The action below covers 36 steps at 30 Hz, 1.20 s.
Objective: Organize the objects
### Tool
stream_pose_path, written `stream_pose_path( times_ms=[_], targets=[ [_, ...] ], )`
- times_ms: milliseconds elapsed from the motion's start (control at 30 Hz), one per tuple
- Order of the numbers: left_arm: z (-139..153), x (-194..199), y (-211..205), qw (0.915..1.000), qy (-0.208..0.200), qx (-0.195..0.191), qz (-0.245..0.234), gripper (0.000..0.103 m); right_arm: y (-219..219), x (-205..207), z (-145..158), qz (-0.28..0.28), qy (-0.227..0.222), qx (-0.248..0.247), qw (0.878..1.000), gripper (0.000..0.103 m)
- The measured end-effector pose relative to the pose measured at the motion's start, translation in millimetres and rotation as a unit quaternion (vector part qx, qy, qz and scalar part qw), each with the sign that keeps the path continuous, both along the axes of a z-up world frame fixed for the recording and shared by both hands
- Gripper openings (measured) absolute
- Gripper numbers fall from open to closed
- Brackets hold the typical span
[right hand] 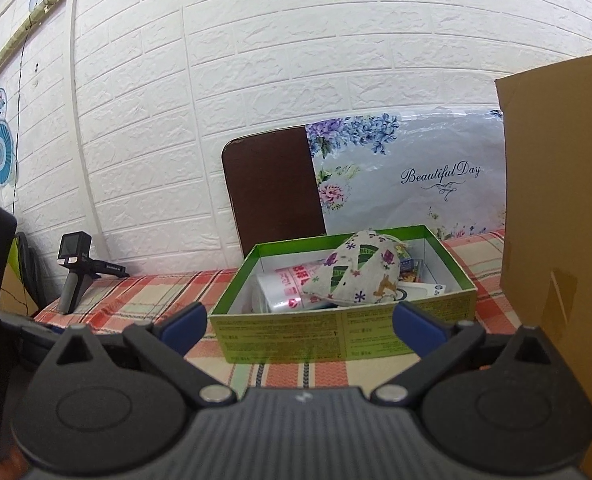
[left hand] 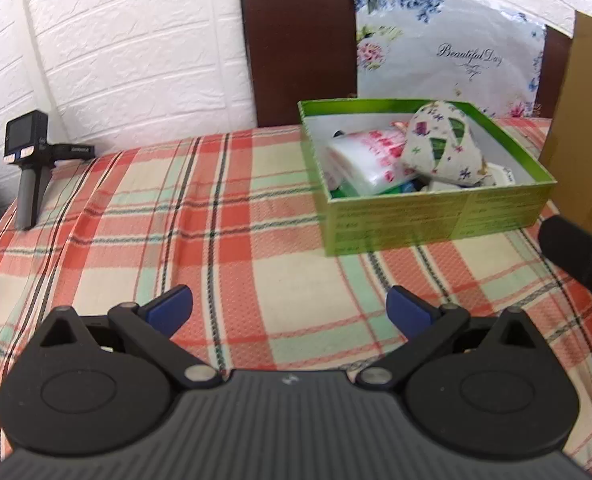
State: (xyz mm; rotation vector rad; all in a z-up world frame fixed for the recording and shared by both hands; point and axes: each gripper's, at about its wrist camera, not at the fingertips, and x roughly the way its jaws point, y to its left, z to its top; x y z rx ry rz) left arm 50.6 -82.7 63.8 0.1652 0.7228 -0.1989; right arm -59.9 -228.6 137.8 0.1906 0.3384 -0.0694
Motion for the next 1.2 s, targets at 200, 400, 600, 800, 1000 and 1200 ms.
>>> stream_pose_path(
  times_ms=[200,400,600,800,1000,1200],
  targets=[
    [-4,1,6,0.9999,0.003,0.007,0.012,0.103,4,4,-2,-0.001,0.015,0.008,1.0,0.103],
    [-4,-1,12,0.9997,-0.006,0.013,0.02,0.103,4,6,-2,-0.003,0.023,0.012,1.0,0.103],
    [1,-6,7,0.9974,-0.04,0.052,0.031,0.103,7,8,-5,0.0,0.03,0.01,0.999,0.103],
    [5,-8,6,0.9963,-0.049,0.06,0.037,0.103,8,7,-5,-0.001,0.029,0.009,1.0,0.103],
    [4,-10,4,0.9958,-0.045,0.07,0.038,0.103,4,7,-6,-0.006,0.031,0.015,0.999,0.103],
    [4,-14,2,0.9965,-0.039,0.066,0.033,0.103,2,8,-6,-0.006,0.033,0.017,0.999,0.103]
  ],
)
